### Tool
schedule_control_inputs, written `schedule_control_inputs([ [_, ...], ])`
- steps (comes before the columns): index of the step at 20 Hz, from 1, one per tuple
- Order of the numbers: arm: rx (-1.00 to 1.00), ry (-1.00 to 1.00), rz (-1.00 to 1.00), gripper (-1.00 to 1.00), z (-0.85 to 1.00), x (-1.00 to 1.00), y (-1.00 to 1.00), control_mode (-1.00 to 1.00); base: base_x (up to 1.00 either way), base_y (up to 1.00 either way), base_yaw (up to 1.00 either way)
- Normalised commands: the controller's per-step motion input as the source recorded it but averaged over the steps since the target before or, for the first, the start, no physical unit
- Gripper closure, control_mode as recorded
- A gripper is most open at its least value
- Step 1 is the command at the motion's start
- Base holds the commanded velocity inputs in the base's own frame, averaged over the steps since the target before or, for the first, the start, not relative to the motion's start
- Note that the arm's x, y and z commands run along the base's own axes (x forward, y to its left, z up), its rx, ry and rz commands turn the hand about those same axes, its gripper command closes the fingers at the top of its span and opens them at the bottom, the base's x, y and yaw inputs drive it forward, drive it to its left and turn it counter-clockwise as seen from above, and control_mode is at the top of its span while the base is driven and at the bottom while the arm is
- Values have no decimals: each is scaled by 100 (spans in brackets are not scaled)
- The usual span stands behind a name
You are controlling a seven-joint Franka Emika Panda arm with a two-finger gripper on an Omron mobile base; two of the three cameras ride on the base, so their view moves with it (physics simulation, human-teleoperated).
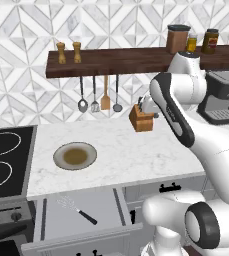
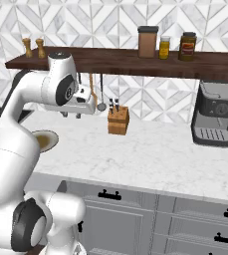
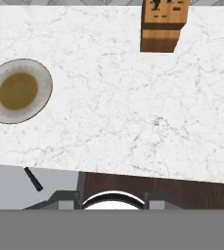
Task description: Pick the whisk from the drawer and place it on the counter.
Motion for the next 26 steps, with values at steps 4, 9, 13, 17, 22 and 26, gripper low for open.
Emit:
schedule_control_inputs([
  [4, 0, 0, 0, -100, 0, 0, 0, 100, 0, 0, 0],
  [9, 0, 0, 0, -100, 0, 0, 0, 100, 3, -4, 0],
  [13, 0, 0, 0, -100, 0, 0, 0, 100, 17, -49, 0],
  [17, 0, 0, 0, -100, 0, 0, 0, 100, 24, -54, 0],
  [22, 0, 0, 0, -100, 0, 0, 0, 100, 49, -7, 0],
  [26, 0, 0, 0, -100, 0, 0, 0, 100, 39, 0, -1],
])
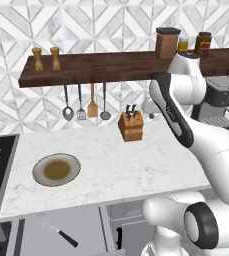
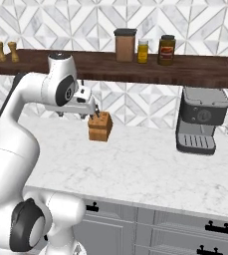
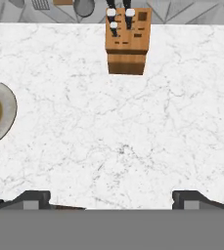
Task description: Pick the whisk from the drawer and place it on the counter.
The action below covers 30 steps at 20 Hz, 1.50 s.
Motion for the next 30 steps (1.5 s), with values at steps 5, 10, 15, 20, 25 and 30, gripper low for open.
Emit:
schedule_control_inputs([
  [5, 0, 0, 0, -100, 0, 0, 0, 100, 0, 0, 0],
  [10, 0, 0, 0, -100, 0, -1, 0, -100, 0, 0, 0],
  [15, 0, 1, 0, -100, -17, -22, 75, -100, 0, 0, 0],
  [20, -1, 6, 0, -100, -41, -31, 100, -100, 0, 0, 0],
  [25, 0, 12, 0, -100, -49, -48, 100, -100, 0, 0, 0],
  [30, 0, 17, 0, -100, -61, -51, 100, -100, 0, 0, 0],
])
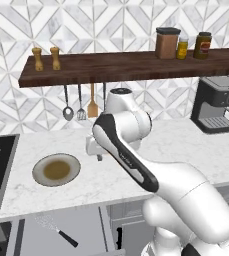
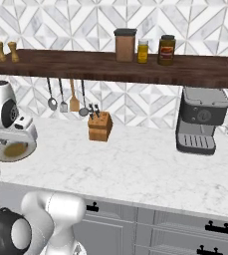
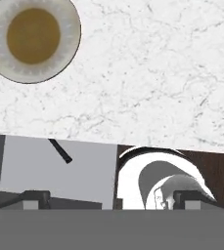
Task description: Pick the whisk from the drawer and place it on the counter.
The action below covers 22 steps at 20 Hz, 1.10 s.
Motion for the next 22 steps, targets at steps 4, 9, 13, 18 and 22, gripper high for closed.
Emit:
schedule_control_inputs([
  [4, 0, 21, 0, -100, -53, -41, 97, -100, 0, 0, 0],
  [9, 0, 18, 0, -100, -36, -24, 85, -100, 0, 0, 0],
  [13, 0, 13, 0, -100, -49, -41, 63, -100, 0, 0, 0],
  [18, 0, 6, 0, -100, -54, -87, 41, -100, 0, 0, 0],
  [22, -1, -11, 0, -100, -51, -39, 17, -100, 0, 0, 0],
])
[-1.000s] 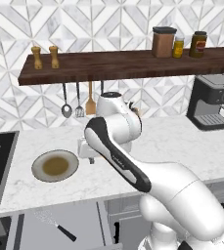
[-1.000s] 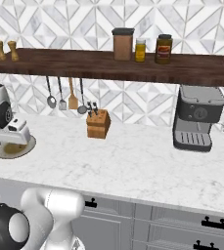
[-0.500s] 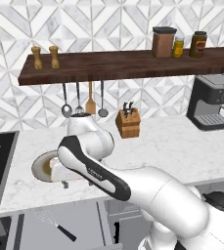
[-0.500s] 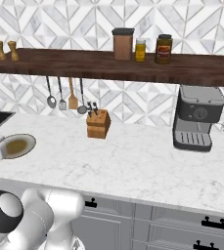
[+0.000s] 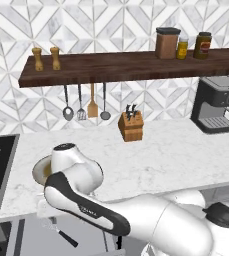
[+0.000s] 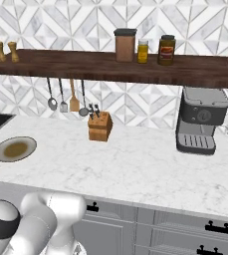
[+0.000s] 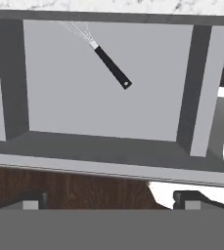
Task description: Pick the whisk from the drawer and place it on the counter.
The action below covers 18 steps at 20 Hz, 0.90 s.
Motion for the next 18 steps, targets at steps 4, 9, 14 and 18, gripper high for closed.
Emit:
schedule_control_inputs([
  [4, 0, -14, 0, -100, -55, -20, 2, -100, 0, 0, 0],
  [9, 0, -12, -3, -100, -39, 0, 0, -100, 0, 0, 0],
  [14, 0, -2, -3, -100, -36, 3, 0, -100, 0, 0, 0],
  [18, 0, 0, -2, -100, -28, 15, 0, -100, 0, 0, 0],
])
